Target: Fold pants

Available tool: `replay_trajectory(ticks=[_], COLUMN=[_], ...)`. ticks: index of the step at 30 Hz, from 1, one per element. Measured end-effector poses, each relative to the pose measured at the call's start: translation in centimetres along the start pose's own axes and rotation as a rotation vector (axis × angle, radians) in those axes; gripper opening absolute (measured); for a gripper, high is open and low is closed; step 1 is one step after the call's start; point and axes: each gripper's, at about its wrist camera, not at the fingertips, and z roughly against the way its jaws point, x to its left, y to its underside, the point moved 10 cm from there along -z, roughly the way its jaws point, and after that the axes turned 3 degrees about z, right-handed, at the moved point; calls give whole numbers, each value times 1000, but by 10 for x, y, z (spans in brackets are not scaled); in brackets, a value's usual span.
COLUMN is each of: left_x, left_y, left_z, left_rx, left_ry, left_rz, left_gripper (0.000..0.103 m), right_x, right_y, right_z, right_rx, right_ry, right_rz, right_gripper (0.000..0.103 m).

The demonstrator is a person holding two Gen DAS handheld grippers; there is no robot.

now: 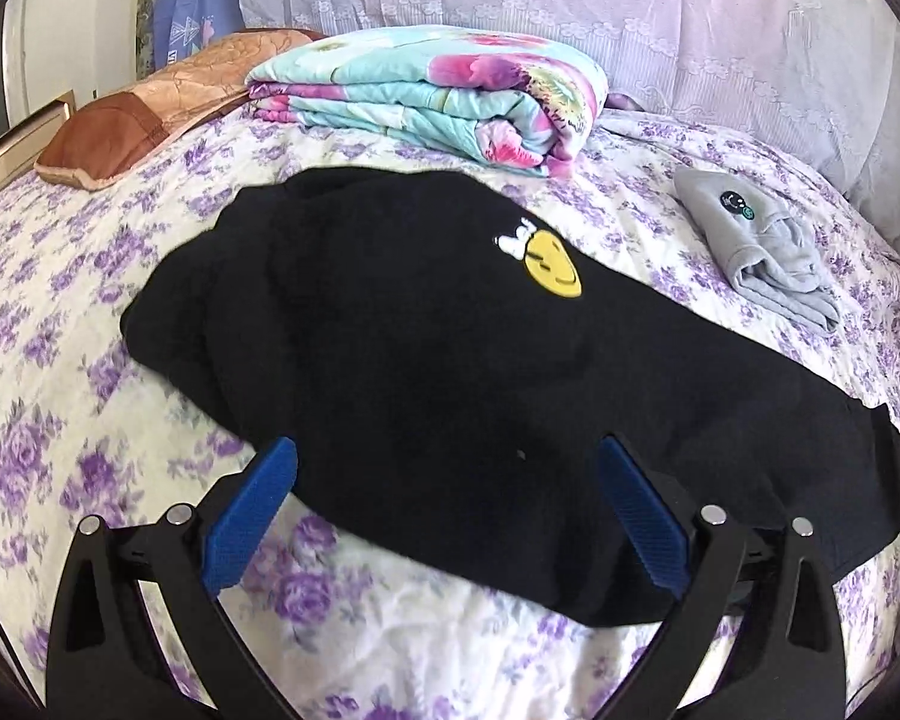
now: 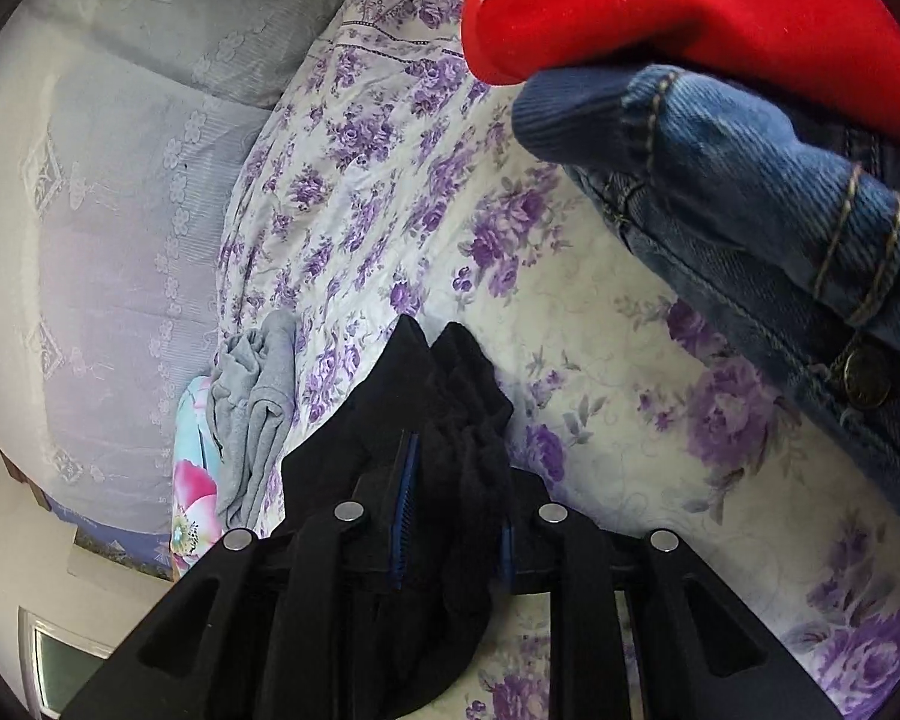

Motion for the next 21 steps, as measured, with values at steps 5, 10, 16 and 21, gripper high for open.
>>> replay_trajectory(ticks=[5, 10, 16, 21], left_x=[12, 20, 23, 18], left_y=[-37, -67, -90, -88], left_z=[-5, -20, -41, -50], left_rx=[-15, -12, 29, 35], left_ry=[-12, -31, -54, -48], left_rz=[34, 72, 69, 74], left_gripper=[98, 98, 98, 98], right_x=[-2, -6, 3, -8], right_y=[-1, -5, -19, -19], right_z=[-1, 11, 33, 24], right_rx=[-2, -39, -154, -118], right_ry=[8, 24, 150, 143], right_rz=[5, -22, 135, 97], right_gripper=[24, 29, 57, 58])
